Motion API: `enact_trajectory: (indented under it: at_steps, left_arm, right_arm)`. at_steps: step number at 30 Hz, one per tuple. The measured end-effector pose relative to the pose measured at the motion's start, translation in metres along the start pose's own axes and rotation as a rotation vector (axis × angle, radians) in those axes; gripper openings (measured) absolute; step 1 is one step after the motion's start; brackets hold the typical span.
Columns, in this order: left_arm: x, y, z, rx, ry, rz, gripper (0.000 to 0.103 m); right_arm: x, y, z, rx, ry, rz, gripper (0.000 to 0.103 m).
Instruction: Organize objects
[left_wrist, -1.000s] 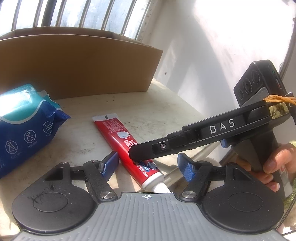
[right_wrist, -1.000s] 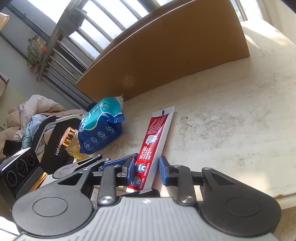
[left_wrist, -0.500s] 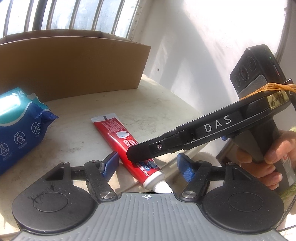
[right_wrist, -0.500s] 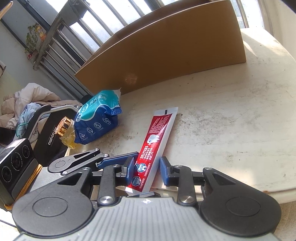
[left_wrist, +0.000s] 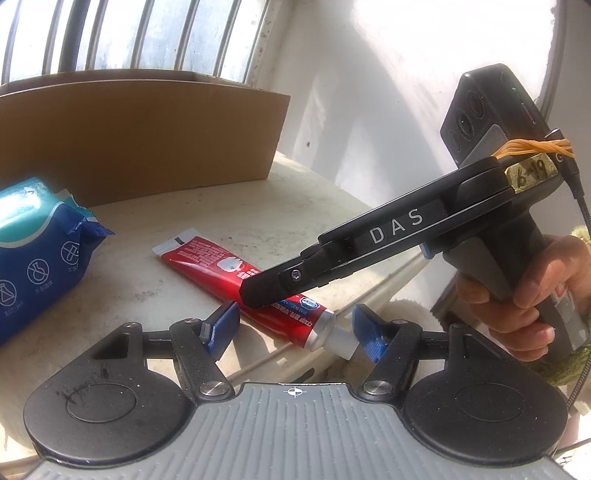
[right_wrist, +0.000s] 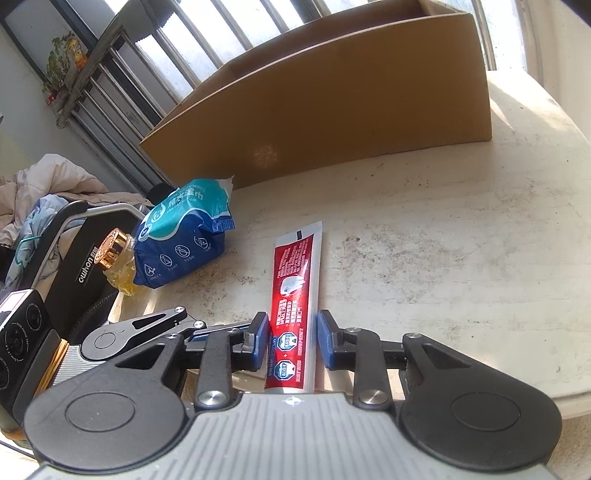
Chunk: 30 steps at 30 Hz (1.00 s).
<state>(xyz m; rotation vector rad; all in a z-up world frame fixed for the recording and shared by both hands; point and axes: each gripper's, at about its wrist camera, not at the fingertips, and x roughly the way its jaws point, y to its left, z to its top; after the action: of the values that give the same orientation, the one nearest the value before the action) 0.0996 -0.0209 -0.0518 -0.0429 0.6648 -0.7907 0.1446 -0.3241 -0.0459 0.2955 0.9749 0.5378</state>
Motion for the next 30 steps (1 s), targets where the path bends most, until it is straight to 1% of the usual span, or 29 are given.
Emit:
enact_trajectory:
  at_steps: [3,7,8,10,18,20,22,24,26,30]
  left_arm:
    - [-0.012,0.005,-0.001,-0.048,0.01,-0.041,0.068]
    - [-0.025,0.017,-0.003,-0.171,0.056,-0.13,0.07]
    - [-0.031,0.014,-0.005,-0.198,0.063,-0.152,0.07]
    - [-0.037,0.013,-0.009,-0.225,0.074,-0.172,0.07]
    - [-0.031,0.01,-0.019,-0.301,0.178,-0.199,0.07]
    - [-0.027,0.011,-0.022,-0.335,0.189,-0.212,0.07]
    - [-0.024,0.011,-0.023,-0.346,0.195,-0.214,0.069]
    - [-0.007,0.01,-0.019,-0.354,0.191,-0.211,0.068]
    - [-0.009,0.009,-0.019,-0.361,0.189,-0.212,0.068]
    - [0.002,0.015,-0.014,-0.404,0.191,-0.215,0.062]
  right_arm:
    - [0.0,-0.002,0.0,0.013,0.0,0.007,0.031]
    - [-0.001,-0.004,-0.001,0.022,0.0,0.018,0.031]
    - [-0.001,-0.004,-0.001,0.026,0.0,0.023,0.03]
    - [-0.002,-0.005,-0.003,0.033,0.0,0.034,0.03]
    - [-0.005,-0.007,-0.01,0.061,-0.006,0.06,0.03]
    - [-0.006,-0.008,-0.011,0.069,-0.008,0.066,0.03]
    - [-0.006,-0.008,-0.013,0.074,-0.009,0.072,0.03]
    - [-0.007,-0.009,-0.016,0.083,-0.011,0.079,0.03]
    - [-0.008,-0.01,-0.017,0.093,-0.012,0.087,0.029]
    - [-0.009,-0.013,-0.021,0.12,-0.016,0.107,0.029]
